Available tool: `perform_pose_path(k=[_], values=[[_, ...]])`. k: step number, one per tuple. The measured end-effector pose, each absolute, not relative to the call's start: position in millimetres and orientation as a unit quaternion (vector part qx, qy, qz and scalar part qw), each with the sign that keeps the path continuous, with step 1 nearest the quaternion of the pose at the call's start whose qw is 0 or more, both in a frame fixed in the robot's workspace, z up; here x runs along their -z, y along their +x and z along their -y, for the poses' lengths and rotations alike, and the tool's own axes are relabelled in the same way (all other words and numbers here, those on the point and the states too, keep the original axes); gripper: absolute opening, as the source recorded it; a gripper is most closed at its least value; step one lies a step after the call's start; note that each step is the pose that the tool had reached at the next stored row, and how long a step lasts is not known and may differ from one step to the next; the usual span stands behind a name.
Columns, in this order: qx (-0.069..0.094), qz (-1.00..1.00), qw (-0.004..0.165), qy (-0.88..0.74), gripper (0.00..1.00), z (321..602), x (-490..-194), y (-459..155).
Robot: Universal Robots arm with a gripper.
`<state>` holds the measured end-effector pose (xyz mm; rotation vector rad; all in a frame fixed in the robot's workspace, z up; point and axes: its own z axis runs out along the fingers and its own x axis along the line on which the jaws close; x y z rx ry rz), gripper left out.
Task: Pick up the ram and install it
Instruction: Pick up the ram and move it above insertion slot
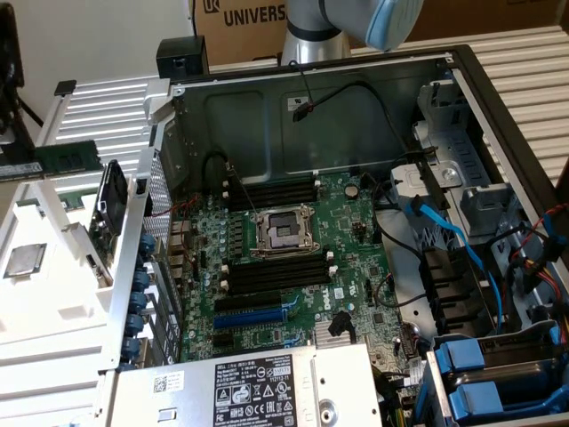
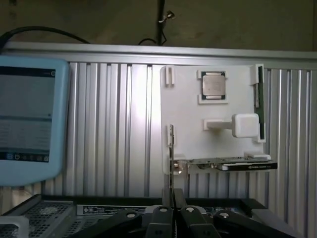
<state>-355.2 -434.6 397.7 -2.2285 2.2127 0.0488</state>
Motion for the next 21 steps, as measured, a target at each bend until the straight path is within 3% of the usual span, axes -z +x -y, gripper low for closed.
perform_pose_path(k=[21], values=[[-0.015, -0.704, 0.001, -0.71, 0.12, 430, -407, -280]])
